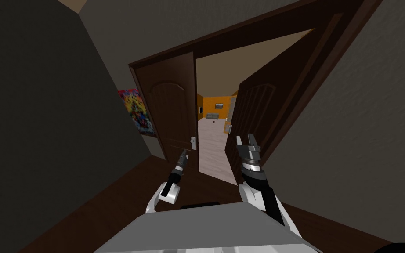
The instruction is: Push the door open
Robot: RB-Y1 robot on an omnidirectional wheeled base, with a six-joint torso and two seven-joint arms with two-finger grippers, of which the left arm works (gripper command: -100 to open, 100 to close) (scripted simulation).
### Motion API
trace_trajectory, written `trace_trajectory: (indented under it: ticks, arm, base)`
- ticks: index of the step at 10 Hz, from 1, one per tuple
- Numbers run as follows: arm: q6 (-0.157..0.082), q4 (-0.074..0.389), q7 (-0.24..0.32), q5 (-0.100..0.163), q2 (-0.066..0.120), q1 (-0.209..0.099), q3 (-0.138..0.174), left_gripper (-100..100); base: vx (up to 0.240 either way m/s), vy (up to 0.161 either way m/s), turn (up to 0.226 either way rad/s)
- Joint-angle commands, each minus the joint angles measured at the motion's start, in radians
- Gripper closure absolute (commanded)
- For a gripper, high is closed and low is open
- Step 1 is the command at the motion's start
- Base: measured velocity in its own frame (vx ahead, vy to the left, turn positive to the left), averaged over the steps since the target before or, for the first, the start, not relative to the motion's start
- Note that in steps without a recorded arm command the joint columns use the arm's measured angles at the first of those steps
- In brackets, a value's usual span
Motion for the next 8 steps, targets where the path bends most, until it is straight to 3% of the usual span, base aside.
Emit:
trace_trajectory:
  ticks: [1,6,8]
  arm:
    - [0.015,0.034,0.003,0.001,-0.001,-0.022,-0.008,-100]
    - [0.051,0.140,0.014,0.006,0.003,-0.084,-0.034,-100]
    - [0.053,0.149,0.016,0.007,0.004,-0.091,-0.034,-100]
  base:
    - [0.086,0.112,-0.083]
    - [0.134,0.107,-0.080]
    - [0.079,0.077,-0.032]
